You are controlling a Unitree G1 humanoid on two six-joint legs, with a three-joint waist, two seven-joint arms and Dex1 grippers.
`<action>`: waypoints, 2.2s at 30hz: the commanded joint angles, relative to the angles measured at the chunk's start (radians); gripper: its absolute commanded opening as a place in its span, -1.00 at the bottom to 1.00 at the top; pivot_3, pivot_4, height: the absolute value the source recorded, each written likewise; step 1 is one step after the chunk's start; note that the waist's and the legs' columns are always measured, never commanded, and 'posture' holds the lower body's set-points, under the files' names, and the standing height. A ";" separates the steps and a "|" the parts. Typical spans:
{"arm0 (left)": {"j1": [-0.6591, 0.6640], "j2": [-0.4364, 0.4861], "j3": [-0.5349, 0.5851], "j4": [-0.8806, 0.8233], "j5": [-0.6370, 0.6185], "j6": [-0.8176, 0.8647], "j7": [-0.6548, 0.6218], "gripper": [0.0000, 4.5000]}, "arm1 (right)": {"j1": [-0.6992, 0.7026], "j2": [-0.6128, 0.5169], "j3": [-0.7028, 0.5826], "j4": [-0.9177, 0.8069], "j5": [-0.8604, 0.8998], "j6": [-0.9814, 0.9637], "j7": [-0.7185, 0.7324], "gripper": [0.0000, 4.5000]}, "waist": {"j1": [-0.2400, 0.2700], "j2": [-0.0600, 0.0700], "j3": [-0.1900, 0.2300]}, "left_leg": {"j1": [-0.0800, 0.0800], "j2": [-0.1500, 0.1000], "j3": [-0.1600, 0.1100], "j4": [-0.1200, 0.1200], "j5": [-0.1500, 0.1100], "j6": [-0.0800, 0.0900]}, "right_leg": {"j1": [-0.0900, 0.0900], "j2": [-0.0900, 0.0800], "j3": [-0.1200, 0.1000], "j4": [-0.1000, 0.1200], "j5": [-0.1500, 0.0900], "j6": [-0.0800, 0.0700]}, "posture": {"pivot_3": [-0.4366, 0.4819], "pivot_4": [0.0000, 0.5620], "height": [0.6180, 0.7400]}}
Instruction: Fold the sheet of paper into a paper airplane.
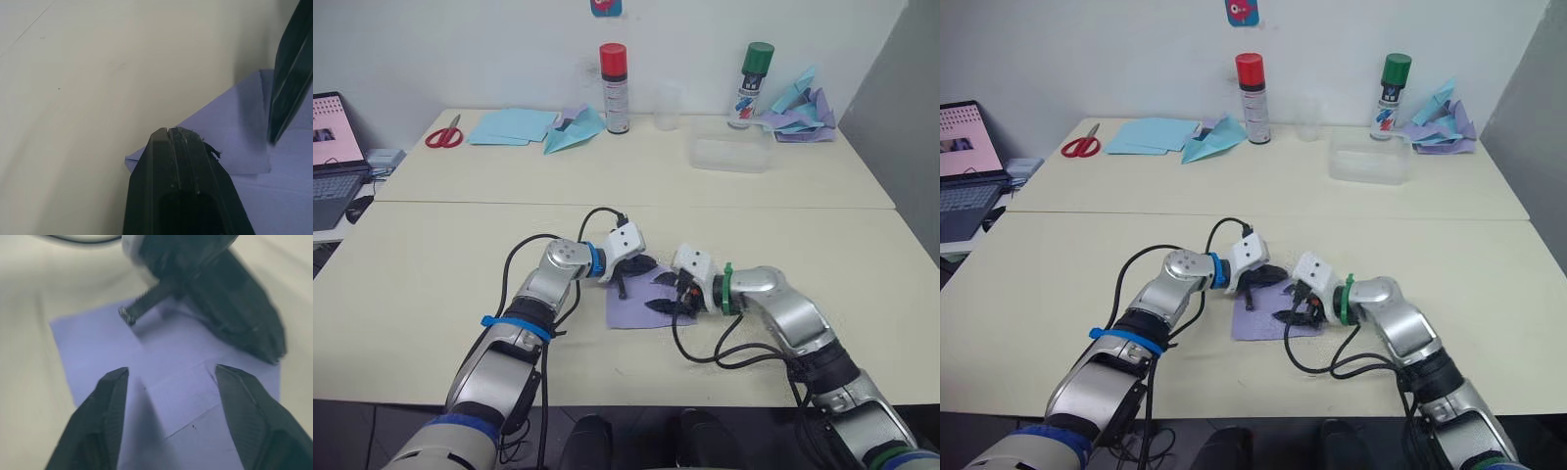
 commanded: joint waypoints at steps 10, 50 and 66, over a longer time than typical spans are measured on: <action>0.038 0.005 -0.022 0.000 0.032 -0.003 -0.016 -1.00 | -0.039 0.067 -0.055 0.145 -0.033 -0.119 -0.173 -0.99 | 0.000 0.000 0.000 | -0.001 0.000 0.001 0.000 0.000 0.000 | 0.000 0.000 0.001 0.000 0.000 0.000 | -0.05 -0.47 1.00; 0.245 -0.141 0.005 -0.596 -0.086 0.435 0.310 -1.00 | 0.144 0.024 -0.008 0.055 -0.093 -0.028 -0.279 -0.99 | -0.001 0.000 -0.001 | 0.001 0.000 0.000 0.000 0.000 0.000 | 0.001 0.000 0.006 0.000 0.000 0.000 | -0.05 -0.47 1.00; 0.243 0.003 0.078 -0.380 -0.004 0.346 0.421 -1.00 | 0.132 0.044 0.008 0.061 -0.097 -0.021 -0.293 -0.99 | -0.003 0.000 -0.002 | 0.002 0.000 0.000 0.000 0.000 0.000 | 0.001 0.000 0.006 0.001 0.000 0.000 | -0.05 -0.47 1.00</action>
